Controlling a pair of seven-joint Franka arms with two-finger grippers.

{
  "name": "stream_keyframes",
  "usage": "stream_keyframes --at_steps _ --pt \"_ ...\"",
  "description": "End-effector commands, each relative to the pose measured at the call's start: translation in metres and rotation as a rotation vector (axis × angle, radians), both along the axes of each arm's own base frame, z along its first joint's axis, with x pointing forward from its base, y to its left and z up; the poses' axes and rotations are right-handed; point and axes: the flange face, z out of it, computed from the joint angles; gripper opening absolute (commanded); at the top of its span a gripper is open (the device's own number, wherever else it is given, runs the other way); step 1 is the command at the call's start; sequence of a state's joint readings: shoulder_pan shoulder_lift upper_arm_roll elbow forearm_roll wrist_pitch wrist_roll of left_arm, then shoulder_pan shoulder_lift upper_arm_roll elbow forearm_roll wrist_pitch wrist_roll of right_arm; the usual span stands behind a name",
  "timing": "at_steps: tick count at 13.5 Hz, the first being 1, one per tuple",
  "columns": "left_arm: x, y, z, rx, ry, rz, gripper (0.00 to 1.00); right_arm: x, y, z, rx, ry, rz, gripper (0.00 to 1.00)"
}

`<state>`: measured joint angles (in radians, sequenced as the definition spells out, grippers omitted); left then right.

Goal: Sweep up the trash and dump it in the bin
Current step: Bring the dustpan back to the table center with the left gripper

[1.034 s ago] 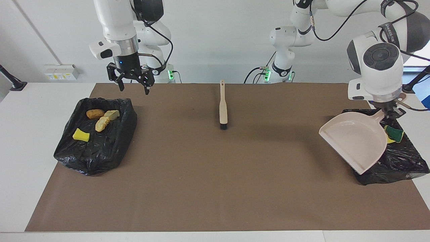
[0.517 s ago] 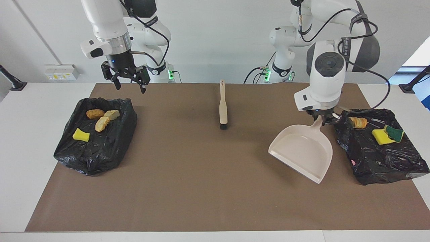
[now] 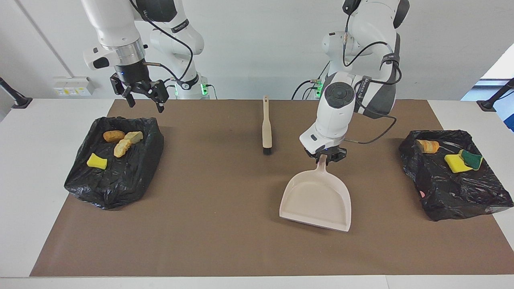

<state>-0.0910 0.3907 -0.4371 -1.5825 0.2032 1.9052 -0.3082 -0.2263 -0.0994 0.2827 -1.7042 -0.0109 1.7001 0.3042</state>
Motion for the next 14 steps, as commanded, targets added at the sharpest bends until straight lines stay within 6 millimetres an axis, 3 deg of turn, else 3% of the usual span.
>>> stream_keyframes --at_steps 1,3,5,7,8,9,11,12,14 --pt "0.002 -0.032 -0.002 -0.133 -0.044 0.185 0.00 0.002 0.002 0.002 0.007 0.002 0.046 1.00" --pt "-0.004 -0.054 0.001 -0.178 -0.063 0.189 0.00 0.002 -0.005 0.003 0.012 0.003 0.059 1.00" --pt "-0.018 -0.080 -0.011 -0.176 -0.049 0.144 0.00 0.002 -0.014 0.004 0.020 0.003 0.049 1.00" --pt "-0.019 -0.086 -0.017 -0.158 -0.061 0.120 0.00 0.000 -0.015 0.003 0.020 0.016 0.049 1.00" --pt "-0.023 -0.093 -0.022 -0.146 -0.056 0.101 0.00 0.000 -0.015 0.003 0.018 0.016 0.050 1.00" --pt "-0.033 -0.111 -0.041 -0.113 -0.048 0.049 0.00 -0.001 -0.015 0.002 0.017 0.023 0.049 1.00" --pt "-0.032 -0.119 -0.053 -0.076 -0.070 0.009 0.00 -0.004 -0.017 0.006 -0.020 0.052 0.103 1.00" --pt "-0.030 -0.120 -0.052 -0.085 -0.075 0.016 0.09 -0.008 -0.017 0.005 -0.020 0.080 0.138 1.00" --pt "-0.029 -0.121 -0.054 -0.090 -0.074 0.050 0.47 -0.012 -0.018 0.009 -0.023 0.082 0.159 1.00"
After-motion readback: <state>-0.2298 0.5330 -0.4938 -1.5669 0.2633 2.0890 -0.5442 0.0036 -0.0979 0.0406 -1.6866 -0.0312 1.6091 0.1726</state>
